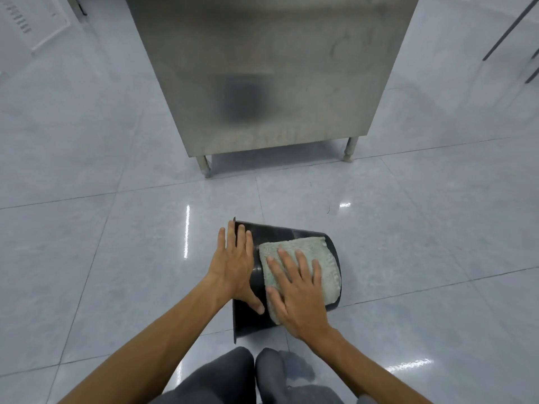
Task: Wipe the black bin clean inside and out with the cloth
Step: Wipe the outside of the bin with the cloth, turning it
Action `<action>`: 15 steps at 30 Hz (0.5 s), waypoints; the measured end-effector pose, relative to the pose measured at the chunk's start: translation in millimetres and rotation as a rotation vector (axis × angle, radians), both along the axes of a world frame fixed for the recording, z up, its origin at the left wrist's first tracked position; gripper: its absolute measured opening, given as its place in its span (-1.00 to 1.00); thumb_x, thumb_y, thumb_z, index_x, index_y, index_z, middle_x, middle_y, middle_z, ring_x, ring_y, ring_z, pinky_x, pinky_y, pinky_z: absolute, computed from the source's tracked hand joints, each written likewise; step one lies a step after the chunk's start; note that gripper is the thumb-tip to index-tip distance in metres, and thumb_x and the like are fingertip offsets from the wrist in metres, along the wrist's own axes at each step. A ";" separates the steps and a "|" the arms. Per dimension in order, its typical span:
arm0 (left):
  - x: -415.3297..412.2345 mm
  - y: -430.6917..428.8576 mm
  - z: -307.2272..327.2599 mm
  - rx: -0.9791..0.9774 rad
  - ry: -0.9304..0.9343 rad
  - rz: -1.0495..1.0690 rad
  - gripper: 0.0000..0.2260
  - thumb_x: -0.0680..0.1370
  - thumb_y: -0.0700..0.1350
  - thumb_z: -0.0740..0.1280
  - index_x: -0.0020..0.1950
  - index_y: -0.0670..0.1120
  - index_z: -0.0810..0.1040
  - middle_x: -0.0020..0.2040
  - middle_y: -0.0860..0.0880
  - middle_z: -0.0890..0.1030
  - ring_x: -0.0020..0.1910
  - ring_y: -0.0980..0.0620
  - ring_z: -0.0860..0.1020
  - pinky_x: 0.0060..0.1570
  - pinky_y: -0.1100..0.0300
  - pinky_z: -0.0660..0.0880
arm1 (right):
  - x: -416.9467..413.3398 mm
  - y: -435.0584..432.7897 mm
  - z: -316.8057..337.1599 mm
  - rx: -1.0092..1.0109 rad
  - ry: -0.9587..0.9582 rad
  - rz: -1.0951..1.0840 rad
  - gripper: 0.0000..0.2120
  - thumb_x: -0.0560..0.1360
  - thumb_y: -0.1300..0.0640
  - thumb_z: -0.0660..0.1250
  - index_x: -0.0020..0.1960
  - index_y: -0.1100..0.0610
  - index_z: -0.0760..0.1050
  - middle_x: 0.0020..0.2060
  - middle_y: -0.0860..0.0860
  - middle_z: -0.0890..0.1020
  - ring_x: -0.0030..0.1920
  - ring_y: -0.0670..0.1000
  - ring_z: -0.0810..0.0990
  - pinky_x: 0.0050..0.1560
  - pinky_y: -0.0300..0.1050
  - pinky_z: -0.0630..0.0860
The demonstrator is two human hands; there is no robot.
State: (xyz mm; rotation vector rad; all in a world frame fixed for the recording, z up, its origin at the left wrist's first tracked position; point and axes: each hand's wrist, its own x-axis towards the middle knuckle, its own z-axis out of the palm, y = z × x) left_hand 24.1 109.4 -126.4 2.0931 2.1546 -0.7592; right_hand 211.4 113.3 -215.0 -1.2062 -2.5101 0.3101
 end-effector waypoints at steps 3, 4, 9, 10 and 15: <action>0.5 -5.7 -0.9 0.025 -0.007 -0.014 0.47 0.08 0.70 0.21 0.57 -0.33 -0.21 0.58 -0.40 -0.17 0.52 -0.46 -0.26 0.48 -0.37 -0.17 | -10.9 12.6 8.2 -0.026 -0.010 -0.080 -0.45 0.67 -0.25 0.04 0.63 -0.15 0.19 0.61 -0.05 0.29 0.59 0.15 0.22 0.56 0.37 0.07; 1.4 -7.2 -0.8 0.030 -0.004 -0.018 0.47 0.08 0.70 0.21 0.57 -0.33 -0.20 0.58 -0.40 -0.16 0.52 -0.46 -0.27 0.48 -0.37 -0.18 | -15.8 21.2 12.6 -0.035 -0.019 -0.116 -0.45 0.66 -0.25 0.04 0.61 -0.14 0.25 0.58 -0.04 0.34 0.56 0.16 0.27 0.53 0.39 0.11; 10.7 -19.1 4.0 0.012 0.057 -0.045 0.44 0.11 0.70 0.16 0.58 -0.34 -0.17 0.57 -0.41 -0.16 0.49 -0.48 -0.33 0.43 -0.39 -0.22 | -29.6 79.6 37.9 -0.229 -0.138 -0.260 -0.44 0.62 -0.26 -0.09 0.53 -0.15 0.35 0.47 -0.08 0.47 0.45 0.11 0.38 0.48 0.37 0.12; 11.9 -20.1 5.2 0.013 0.062 -0.050 0.43 0.12 0.70 0.15 0.57 -0.34 -0.17 0.57 -0.42 -0.16 0.49 -0.48 -0.34 0.42 -0.40 -0.22 | -30.7 89.8 40.8 -0.266 -0.157 -0.263 -0.47 0.63 -0.24 -0.07 0.51 -0.16 0.38 0.45 -0.08 0.50 0.43 0.11 0.41 0.46 0.36 0.13; 19.3 -29.9 0.3 0.022 -0.007 -0.015 0.41 0.15 0.68 0.19 0.57 -0.34 -0.17 0.57 -0.42 -0.16 0.53 -0.45 -0.24 0.45 -0.39 -0.16 | -35.4 131.7 47.9 -0.490 -0.257 -0.282 -0.51 0.61 -0.19 -0.05 0.24 -0.12 0.61 0.23 0.04 0.66 0.23 0.16 0.53 0.36 0.29 0.19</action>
